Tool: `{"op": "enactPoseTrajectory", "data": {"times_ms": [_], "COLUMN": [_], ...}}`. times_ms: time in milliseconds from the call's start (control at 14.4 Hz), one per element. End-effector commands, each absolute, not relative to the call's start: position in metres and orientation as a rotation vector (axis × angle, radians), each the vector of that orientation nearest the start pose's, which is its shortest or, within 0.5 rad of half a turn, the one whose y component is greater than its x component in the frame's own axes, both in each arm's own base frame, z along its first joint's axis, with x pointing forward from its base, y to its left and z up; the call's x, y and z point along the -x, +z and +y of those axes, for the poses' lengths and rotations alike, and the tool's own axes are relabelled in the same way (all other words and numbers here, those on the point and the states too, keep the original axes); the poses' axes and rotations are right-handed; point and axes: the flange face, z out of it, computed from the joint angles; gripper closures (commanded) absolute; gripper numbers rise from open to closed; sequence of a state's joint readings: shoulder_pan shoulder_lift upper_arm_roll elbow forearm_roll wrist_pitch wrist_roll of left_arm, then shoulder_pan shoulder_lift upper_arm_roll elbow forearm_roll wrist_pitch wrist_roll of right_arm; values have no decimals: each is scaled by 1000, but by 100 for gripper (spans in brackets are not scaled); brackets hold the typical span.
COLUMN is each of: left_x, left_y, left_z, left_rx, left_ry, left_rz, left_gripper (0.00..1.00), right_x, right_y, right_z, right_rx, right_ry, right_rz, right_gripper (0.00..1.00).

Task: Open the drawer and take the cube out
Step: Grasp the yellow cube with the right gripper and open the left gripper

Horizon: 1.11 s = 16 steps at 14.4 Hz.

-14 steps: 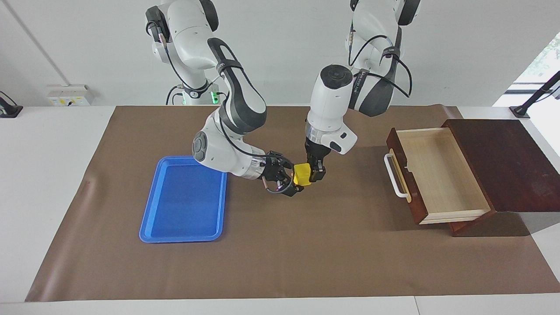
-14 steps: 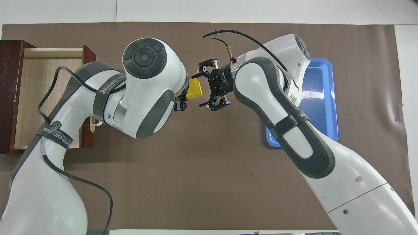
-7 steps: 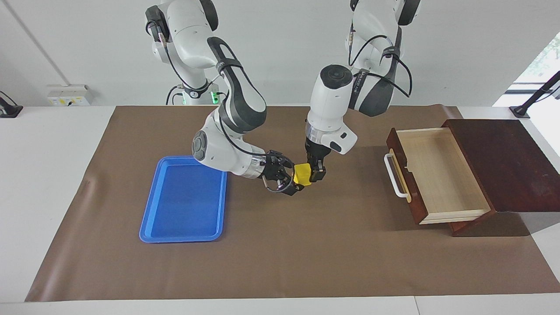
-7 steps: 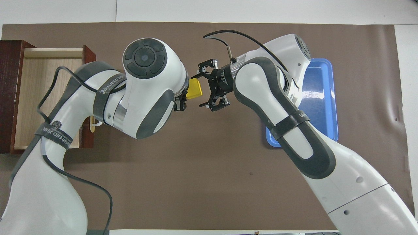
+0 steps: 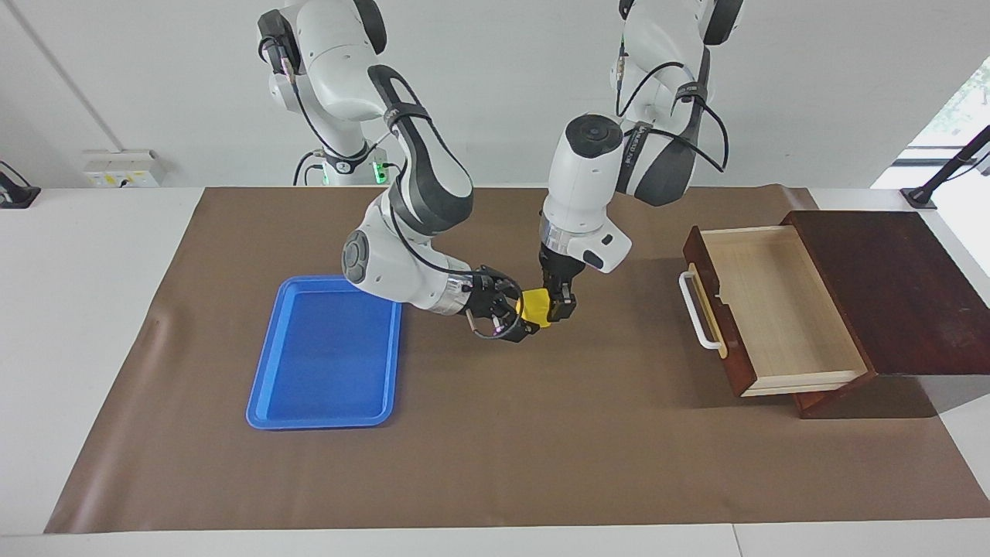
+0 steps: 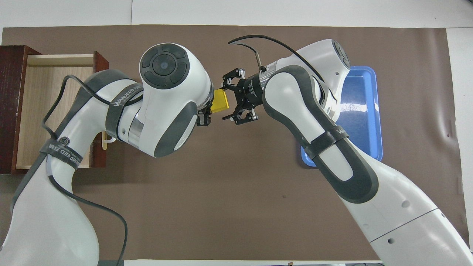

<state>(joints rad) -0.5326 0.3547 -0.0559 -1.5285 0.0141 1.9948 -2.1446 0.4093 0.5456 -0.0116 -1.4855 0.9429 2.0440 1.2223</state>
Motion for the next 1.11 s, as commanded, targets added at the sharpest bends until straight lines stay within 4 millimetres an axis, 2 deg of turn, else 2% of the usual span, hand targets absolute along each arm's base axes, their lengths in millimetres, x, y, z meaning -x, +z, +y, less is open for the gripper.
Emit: {"op": "enactPoseTrajectory", "data": {"times_ms": [0,70,209,348,417,556,626,695,765,835,1043], "left_x": [-570,-570,-570,-570,-570,-570,-570,-570,-570,-570,-570], "left_y": [468,468,468,468,468,469,469,469,470,469,470], "left_z": [-372,-372,-372,-372,-372,-372,-372,-372,-371,-371,-367], "left_rx": [2299,2299,2298,2299,2299,2301,2303,2303,2301,2305,2295], "left_ry": [-61,-61,-61,-61,-61,-64,-66,-66,-69,-99,-111], "left_rz": [-2299,-2299,-2298,-2299,-2299,-2296,-2294,-2294,-2293,-2278,-2264], "left_gripper": [100,100,100,100,100,100,83,52,8,0,0], "right_x": [-634,-634,-636,-635,-635,-635,-635,-635,-635,-635,-636], "right_y": [381,381,381,381,381,381,381,382,382,382,382], "right_z": [316,316,314,315,315,315,315,315,315,315,313], "right_rx": [1977,1977,1975,1981,1980,1979,1981,1981,1981,1981,1981], "right_ry": [785,785,786,787,787,788,787,783,783,782,781], "right_rz": [1434,1434,1434,1428,1427,1428,1428,1426,1426,1424,1423], "right_gripper": [48,50,74,93,100,100,100,100,100,100,100]}}
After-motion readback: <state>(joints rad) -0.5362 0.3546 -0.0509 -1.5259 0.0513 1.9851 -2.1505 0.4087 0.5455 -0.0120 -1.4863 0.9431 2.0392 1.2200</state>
